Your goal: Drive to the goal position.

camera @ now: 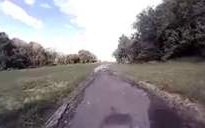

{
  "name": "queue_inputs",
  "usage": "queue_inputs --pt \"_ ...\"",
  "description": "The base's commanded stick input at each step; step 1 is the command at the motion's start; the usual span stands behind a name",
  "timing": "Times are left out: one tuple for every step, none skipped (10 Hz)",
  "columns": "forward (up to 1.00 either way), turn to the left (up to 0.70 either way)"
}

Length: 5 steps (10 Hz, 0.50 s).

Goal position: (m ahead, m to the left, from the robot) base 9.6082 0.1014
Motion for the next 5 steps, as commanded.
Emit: queue_inputs --pt "0.70 0.01" --pt "0.70 0.01" --pt "0.70 0.01" --pt "0.70 0.01" --pt "0.70 0.01"
